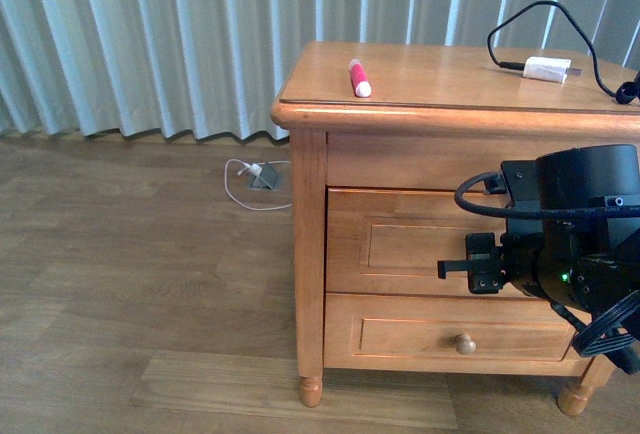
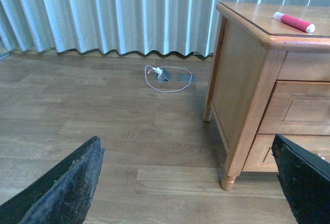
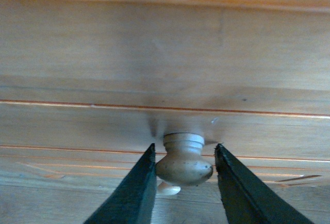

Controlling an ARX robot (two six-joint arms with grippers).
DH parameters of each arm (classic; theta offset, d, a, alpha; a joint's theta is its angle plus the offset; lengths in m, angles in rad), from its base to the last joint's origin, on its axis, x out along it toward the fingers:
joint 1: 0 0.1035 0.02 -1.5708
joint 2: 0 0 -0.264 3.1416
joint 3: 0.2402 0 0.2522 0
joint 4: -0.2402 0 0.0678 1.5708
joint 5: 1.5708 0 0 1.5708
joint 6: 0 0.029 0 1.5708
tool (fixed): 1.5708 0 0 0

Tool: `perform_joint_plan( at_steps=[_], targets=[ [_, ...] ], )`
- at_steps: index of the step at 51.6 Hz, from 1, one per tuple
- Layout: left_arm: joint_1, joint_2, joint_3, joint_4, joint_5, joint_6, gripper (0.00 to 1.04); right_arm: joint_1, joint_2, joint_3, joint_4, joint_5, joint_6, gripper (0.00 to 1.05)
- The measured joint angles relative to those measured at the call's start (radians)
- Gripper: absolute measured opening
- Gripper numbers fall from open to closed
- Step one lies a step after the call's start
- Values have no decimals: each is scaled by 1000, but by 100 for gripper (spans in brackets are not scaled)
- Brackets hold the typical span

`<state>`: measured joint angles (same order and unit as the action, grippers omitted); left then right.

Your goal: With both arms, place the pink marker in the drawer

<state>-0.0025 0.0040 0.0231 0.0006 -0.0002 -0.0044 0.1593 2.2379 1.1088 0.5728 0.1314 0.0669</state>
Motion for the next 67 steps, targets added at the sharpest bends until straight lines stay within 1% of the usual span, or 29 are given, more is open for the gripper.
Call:
perform_joint_plan(
  at_steps=[4, 11, 17, 34, 42, 50, 51, 56, 59, 60, 62, 63, 67],
  targets=[
    [0, 0, 0, 0, 0, 0, 99, -1, -10, 0, -23, -12, 33, 23],
    [0, 0, 0, 0, 0, 0, 99, -4, -29, -13, -43, -37, 65, 23],
    [0, 0, 0, 0, 0, 0, 99, -5, -79, -73, -64, -55, 87, 22],
    [0, 0, 0, 0, 0, 0, 99, 11, -319, -399, -83, -98, 102, 22],
    [0, 0, 0, 0, 0, 0, 99, 14, -445, -560, -82, -137, 108, 23],
    [0, 0, 0, 0, 0, 0, 99, 2, -562, -648, -96, -163, 130, 58],
    [0, 0, 0, 0, 0, 0, 99, -2, -587, -656, -108, -168, 137, 64],
    [0, 0, 0, 0, 0, 0, 99, -15, -678, -677, -163, -192, 153, 77],
    [0, 0, 0, 0, 0, 0, 99, -26, -766, -694, -214, -212, 162, 88],
    [0, 0, 0, 0, 0, 0, 99, -27, -781, -697, -224, -214, 163, 90],
    [0, 0, 0, 0, 0, 0, 99, -35, -846, -709, -263, -227, 167, 97],
    [0, 0, 0, 0, 0, 0, 99, -38, -863, -712, -273, -231, 168, 98],
    [0, 0, 0, 0, 0, 0, 99, -57, -986, -729, -352, -255, 169, 96]
  ],
)
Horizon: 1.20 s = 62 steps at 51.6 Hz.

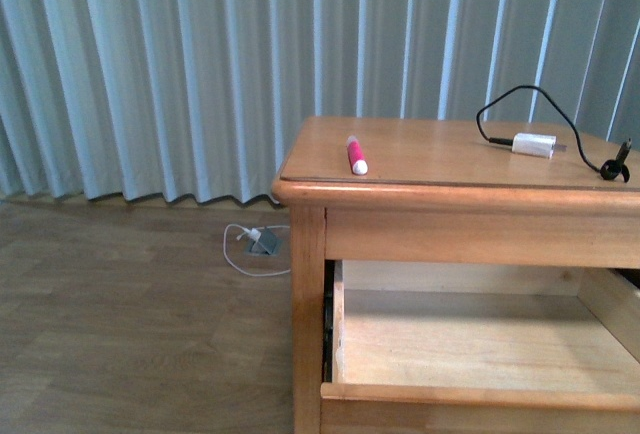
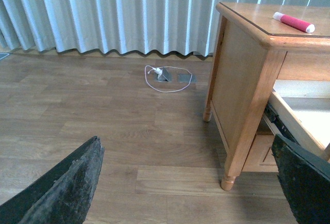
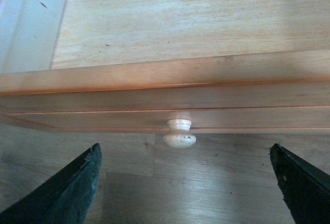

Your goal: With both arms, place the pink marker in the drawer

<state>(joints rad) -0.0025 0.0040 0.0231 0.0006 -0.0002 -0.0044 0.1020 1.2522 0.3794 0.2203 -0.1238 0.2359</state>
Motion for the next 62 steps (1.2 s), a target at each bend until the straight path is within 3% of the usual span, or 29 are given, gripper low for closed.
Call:
perform_joint_plan(
  at_steps=[19, 29, 62],
  targets=[
    [0, 0, 0, 0, 0, 0, 99, -199, -659, -16, -446, -171, -26, 96],
    [0, 0, 0, 0, 0, 0, 99, -327, -703, -26, -456, -222, -30, 96],
    [0, 0, 0, 0, 0, 0, 99, -329, -703, -27, -456, -227, -30, 96]
  ],
)
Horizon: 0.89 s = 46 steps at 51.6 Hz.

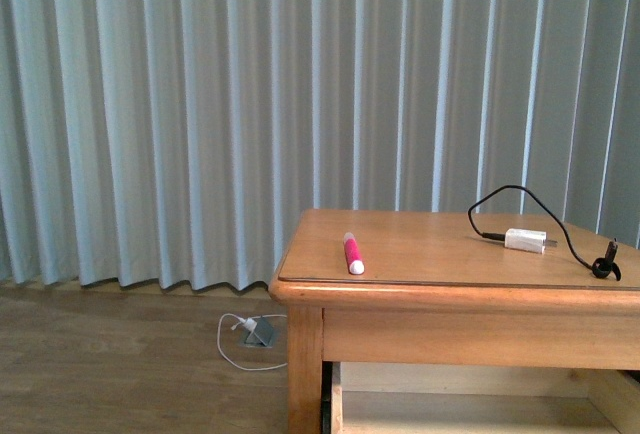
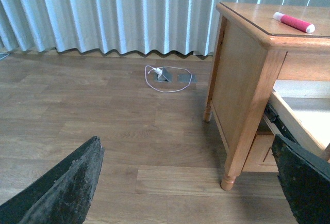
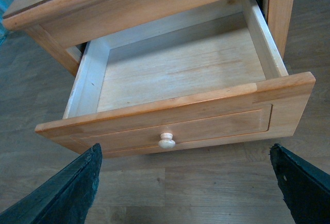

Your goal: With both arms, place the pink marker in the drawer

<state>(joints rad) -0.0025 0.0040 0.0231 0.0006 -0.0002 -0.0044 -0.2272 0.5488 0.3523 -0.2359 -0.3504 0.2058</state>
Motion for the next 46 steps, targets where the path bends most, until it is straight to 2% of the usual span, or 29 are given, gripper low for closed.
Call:
perform_joint_plan(
  at_steps=[24, 28, 34, 39, 46],
  targets=[
    [-2, 3, 1, -6, -9, -8, 99, 0, 0, 0, 0, 0, 0, 96],
    [-29, 41, 2, -58, -67, -56, 99, 0, 0, 0, 0, 0, 0, 96],
    [-72, 148, 64, -109, -72, -109, 99, 0, 0, 0, 0, 0, 0, 96],
    [-103, 259, 163, -101, -28, -108, 99, 0, 0, 0, 0, 0, 0, 96],
    [-82, 459, 319, -23, 95, -61, 99, 0, 0, 0, 0, 0, 0, 96]
  ],
)
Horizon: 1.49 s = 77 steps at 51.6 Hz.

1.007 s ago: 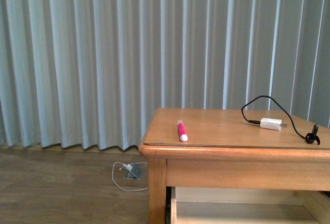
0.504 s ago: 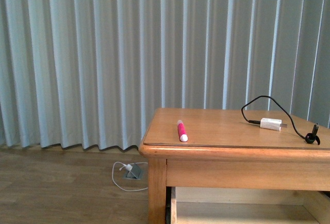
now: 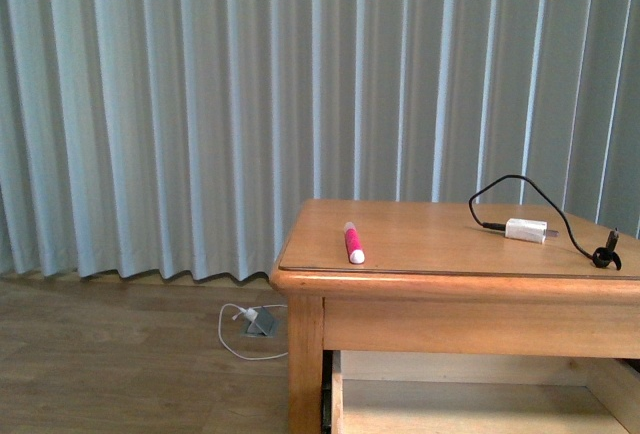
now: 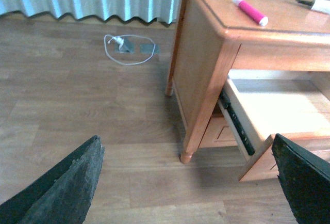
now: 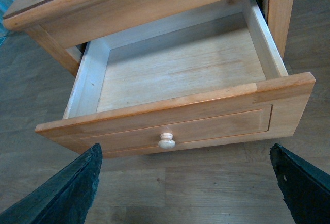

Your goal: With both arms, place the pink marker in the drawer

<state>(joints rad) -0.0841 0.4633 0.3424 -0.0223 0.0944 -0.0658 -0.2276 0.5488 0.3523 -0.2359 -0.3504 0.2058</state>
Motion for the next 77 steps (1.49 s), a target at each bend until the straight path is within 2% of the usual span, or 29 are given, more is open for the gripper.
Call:
perform_joint_plan(
  at_steps=[4, 8, 22, 35, 50, 56, 77],
  targets=[
    [19, 140, 98, 58, 60, 48, 99, 0, 0, 0, 0, 0, 0, 96],
    [21, 265, 190, 98, 74, 75, 99, 0, 0, 0, 0, 0, 0, 96],
    [-100, 697, 477, 207, -24, 126, 99, 0, 0, 0, 0, 0, 0, 96],
    [-179, 1076, 787, 200, -84, 119, 99, 0, 0, 0, 0, 0, 0, 96],
    [-254, 1386, 1094, 175, -93, 85, 99, 0, 0, 0, 0, 0, 0, 96],
    [-280, 1468, 1180, 156, -77, 64, 99, 0, 0, 0, 0, 0, 0, 96],
    [-352, 1698, 1453, 56, -129, 49, 99, 0, 0, 0, 0, 0, 0, 96]
  ],
)
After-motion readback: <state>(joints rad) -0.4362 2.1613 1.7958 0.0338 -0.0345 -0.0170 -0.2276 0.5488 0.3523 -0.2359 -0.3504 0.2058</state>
